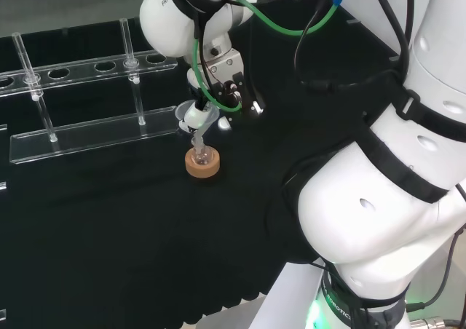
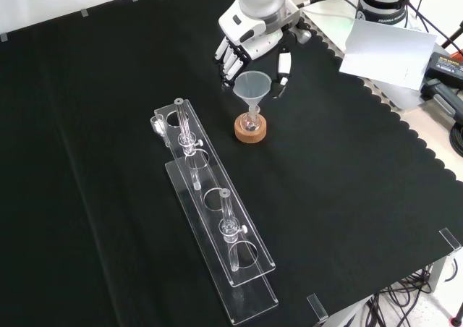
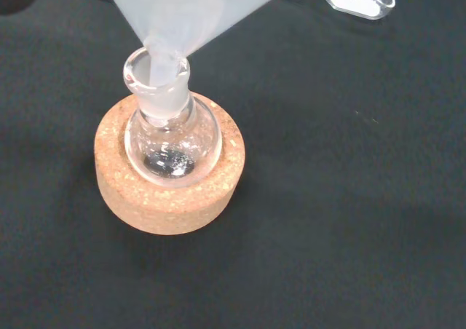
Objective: Place the funnel on the round-bottom flask.
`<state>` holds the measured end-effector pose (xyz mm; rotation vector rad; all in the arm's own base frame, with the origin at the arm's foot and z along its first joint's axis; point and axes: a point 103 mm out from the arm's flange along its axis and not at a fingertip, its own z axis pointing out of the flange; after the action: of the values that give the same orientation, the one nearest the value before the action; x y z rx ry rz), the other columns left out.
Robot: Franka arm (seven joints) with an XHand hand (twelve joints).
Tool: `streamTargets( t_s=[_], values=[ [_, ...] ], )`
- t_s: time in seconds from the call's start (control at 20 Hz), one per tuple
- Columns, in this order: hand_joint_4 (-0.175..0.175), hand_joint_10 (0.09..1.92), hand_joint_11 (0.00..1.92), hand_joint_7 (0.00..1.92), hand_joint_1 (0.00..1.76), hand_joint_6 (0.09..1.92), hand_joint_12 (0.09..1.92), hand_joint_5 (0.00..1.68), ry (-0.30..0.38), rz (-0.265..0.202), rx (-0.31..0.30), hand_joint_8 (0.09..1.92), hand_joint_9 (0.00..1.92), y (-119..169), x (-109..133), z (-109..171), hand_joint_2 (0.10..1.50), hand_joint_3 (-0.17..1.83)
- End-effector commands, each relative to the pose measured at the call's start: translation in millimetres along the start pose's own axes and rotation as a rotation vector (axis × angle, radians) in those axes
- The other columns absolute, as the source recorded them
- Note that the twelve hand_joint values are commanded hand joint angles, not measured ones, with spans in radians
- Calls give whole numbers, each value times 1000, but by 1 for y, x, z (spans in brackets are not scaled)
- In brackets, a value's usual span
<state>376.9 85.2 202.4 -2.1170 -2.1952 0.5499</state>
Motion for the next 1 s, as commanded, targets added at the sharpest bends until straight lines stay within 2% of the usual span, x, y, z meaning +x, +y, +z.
streamTargets(
  t_s=[0.05,0.55,0.85,1.0],
  values=[
    [-5,542,627,801,830,830,1241,728,14,0,0,819,906,1,-4,-1,689,598],
    [-15,548,622,762,824,828,1242,691,7,-7,6,816,890,1,-1,-2,686,598],
    [-37,574,592,654,801,820,1256,563,27,-6,27,832,834,0,-15,4,676,598],
    [-45,585,572,588,786,785,1264,491,14,5,35,826,794,1,-4,1,667,596]
  ],
)
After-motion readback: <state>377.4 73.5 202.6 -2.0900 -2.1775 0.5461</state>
